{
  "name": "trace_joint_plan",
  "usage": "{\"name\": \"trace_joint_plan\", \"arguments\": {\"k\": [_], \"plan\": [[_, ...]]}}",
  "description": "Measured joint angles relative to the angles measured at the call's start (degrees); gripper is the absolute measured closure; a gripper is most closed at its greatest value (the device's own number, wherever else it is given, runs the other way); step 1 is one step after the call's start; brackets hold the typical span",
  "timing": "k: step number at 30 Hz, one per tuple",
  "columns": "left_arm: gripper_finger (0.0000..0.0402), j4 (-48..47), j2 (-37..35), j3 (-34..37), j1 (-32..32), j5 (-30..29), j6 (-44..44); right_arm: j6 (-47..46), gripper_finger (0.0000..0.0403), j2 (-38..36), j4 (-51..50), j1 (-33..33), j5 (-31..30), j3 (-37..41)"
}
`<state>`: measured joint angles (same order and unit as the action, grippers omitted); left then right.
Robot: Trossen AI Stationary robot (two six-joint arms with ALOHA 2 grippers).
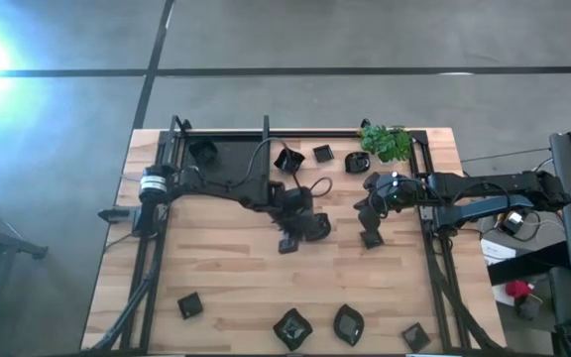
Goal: Pick & Place Mini shaped plates
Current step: Stack the black leaf shaped plate on top of the black leaf shaped plate on the table
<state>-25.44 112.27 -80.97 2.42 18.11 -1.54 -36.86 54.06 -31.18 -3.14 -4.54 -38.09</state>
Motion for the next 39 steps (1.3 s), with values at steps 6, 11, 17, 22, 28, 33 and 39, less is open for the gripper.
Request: {"name": "trace_joint_plan", "arguments": {"k": [6, 11, 17, 22, 28, 33, 39], "plan": [[0.0326, 2.1, 0.0, 1.7, -0.1, -1.1, 0.1, 0.0, 0.0394, 0.0, 0.0, 0.0, 0.0, 0.0], [0.0326, 3.1, 0.0, 1.7, 0.0, -1.8, 0.1, 0.0, 0.0394, 0.0, 0.0, 0.0, 0.0, 0.0], [0.0326, 4.3, 1.0, 1.7, 0.0, -8.1, 1.5, 0.0, 0.0394, 0.0, 0.1, 0.0, 0.0, 0.0], [0.0326, 6.3, 1.5, 1.7, 0.0, -12.0, 2.6, -0.1, 0.0394, 0.0, 0.1, 0.0, 0.0, 0.0], [0.0326, 7.1, 1.3, 1.7, 0.0, -12.7, 3.0, -0.2, 0.0394, 0.0, 0.1, 0.0, 0.0, 0.0], [0.0326, 5.1, 1.2, 1.4, -0.1, -9.6, 2.9, -0.2, 0.0394, -0.1, 0.1, 0.0, 0.0, 0.0], [0.0326, 2.1, 1.2, 1.2, -0.2, -5.3, 2.9, -0.2, 0.0394, -0.1, 0.1, 0.0, 0.0, 0.0]]}}
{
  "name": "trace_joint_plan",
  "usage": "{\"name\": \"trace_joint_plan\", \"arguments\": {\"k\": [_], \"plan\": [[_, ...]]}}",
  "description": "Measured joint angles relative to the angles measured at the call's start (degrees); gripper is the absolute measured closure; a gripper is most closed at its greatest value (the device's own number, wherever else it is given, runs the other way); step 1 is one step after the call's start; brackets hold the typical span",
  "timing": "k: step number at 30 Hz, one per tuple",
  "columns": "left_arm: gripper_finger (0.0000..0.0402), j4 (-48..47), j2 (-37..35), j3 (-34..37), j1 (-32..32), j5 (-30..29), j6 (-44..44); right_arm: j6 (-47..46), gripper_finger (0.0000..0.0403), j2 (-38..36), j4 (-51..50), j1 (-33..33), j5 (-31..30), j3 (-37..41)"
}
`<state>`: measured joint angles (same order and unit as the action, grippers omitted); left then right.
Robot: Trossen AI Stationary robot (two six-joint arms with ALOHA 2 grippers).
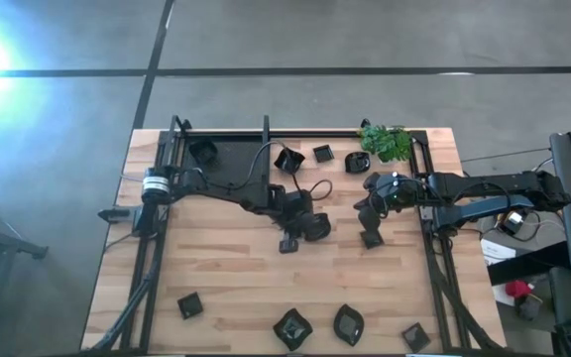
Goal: Pick & Place Mini shaped plates
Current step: Stack the black leaf shaped plate on top of the black leaf shaped plate on the table, then put the stacked black leaf shaped plates on the shelf
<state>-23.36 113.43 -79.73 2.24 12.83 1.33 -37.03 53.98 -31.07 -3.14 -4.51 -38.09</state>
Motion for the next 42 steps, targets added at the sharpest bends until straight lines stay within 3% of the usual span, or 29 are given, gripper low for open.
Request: {"name": "trace_joint_plan", "arguments": {"k": [4, 22, 28, 34, 42], "plan": [[0.0326, -1.0, -0.1, 0.1, 0.0, 3.0, -0.2, 0.1, 0.0394, 0.0, 0.0, 0.0, 0.0, 0.0], [0.0326, 2.7, 1.6, 0.2, 0.3, 2.2, -1.5, 0.2, 0.0394, 0.0, 0.0, 0.0, 0.0, 0.0], [0.0326, 0.5, -1.3, -1.7, 0.7, 2.2, -6.1, 0.2, 0.0394, 0.0, -0.1, 0.0, 0.0, 0.0], [0.0326, 8.6, -1.0, -2.7, 0.4, -2.9, -7.4, 0.8, 0.0394, 0.0, 0.0, 0.0, 0.0, 0.0], [0.0326, 9.2, 3.1, -2.4, 0.4, -8.2, -9.7, 0.8, 0.0394, -0.2, -0.1, 0.0, 0.0, 0.0]]}}
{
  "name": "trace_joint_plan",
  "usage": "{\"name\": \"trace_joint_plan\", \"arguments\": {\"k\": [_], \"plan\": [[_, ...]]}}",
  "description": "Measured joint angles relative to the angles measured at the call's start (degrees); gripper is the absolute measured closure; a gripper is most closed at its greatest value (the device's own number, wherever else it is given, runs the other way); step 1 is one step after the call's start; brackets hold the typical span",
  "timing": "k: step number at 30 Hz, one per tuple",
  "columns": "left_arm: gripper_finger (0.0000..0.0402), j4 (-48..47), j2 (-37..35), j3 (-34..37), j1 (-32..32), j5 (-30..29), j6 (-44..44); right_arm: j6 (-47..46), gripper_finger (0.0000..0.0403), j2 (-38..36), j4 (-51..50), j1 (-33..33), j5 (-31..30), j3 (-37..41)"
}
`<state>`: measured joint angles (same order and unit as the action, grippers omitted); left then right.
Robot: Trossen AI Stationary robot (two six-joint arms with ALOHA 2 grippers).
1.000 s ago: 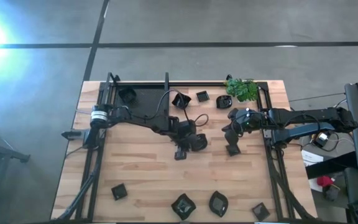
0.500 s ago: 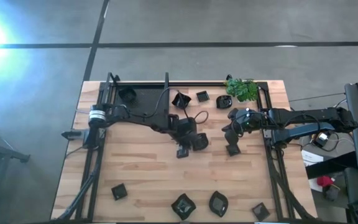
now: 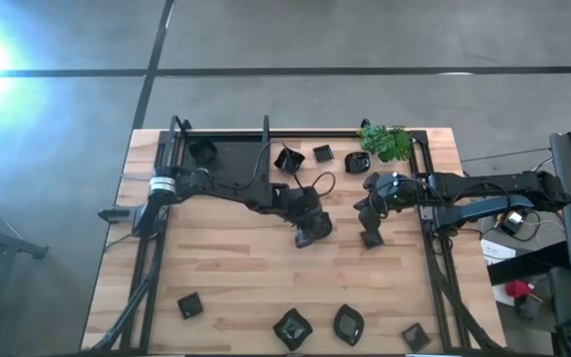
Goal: Pick & Place Mini shaped plates
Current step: Put the stacked black leaf shaped plates on the shelf
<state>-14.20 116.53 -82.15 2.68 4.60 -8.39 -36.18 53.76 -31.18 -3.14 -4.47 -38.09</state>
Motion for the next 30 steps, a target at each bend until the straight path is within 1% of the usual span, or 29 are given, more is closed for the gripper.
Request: {"name": "trace_joint_plan", "arguments": {"k": [5, 12, 30], "plan": [[0.0326, 0.6, 1.8, 0.0, 0.0, -3.7, -0.4, 0.4, 0.0394, -0.6, 0.0, 0.0, 0.0, 0.0], [0.0326, -1.3, 2.5, 0.0, -0.1, -3.8, -1.2, 0.4, 0.0394, -1.3, 0.0, 0.0, 0.0, 0.0], [0.0326, -15.3, 0.5, 0.0, -0.6, -3.1, -0.5, 0.4, 0.0394, -1.3, 0.0, 0.0, 0.0, 0.0]]}}
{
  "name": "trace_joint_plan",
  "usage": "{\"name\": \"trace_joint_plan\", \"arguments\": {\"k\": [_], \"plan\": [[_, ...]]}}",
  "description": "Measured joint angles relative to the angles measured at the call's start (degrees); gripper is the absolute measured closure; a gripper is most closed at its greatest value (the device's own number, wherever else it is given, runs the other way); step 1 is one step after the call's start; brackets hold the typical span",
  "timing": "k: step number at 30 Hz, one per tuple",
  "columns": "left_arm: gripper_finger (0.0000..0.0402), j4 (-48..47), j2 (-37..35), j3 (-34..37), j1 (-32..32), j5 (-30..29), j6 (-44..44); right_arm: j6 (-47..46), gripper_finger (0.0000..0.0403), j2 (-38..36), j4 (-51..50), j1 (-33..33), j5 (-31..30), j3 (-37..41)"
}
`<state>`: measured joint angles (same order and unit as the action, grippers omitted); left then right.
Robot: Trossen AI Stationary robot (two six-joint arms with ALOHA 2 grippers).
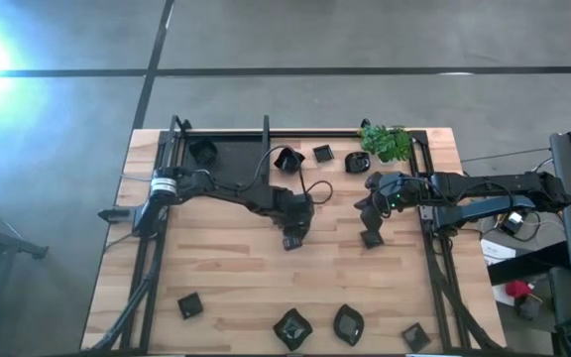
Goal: Pick & Place Mini shaped plates
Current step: Put the stacked black leaf shaped plates on the shelf
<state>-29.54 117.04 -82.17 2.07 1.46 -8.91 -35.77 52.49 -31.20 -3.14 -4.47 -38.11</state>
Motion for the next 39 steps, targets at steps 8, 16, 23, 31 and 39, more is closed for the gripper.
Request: {"name": "trace_joint_plan", "arguments": {"k": [8, 16, 23, 31, 39], "plan": [[0.0326, -7.3, -2.6, -0.4, -0.6, 0.5, 0.1, 0.0, 0.0394, 0.0, 0.0, 0.0, 0.0, 0.0], [0.0326, -11.5, -7.3, -0.4, -0.8, 0.3, -8.1, 0.0, 0.0394, 0.0, 0.0, 0.0, 0.0, 0.0], [0.0326, -11.5, -12.0, 1.9, -0.7, -3.8, -33.4, 0.8, 0.0394, -0.8, 0.0, 0.0, 0.1, 0.0], [0.0326, -4.7, -12.2, 7.4, 0.7, -3.6, -48.3, 4.0, 0.0394, -3.5, 0.1, 0.0, 0.2, 0.0], [0.0326, 5.9, -12.2, 12.3, 0.6, -3.8, -52.7, 6.5, 0.0394, -8.5, 0.1, 0.0, 0.6, 0.0]]}}
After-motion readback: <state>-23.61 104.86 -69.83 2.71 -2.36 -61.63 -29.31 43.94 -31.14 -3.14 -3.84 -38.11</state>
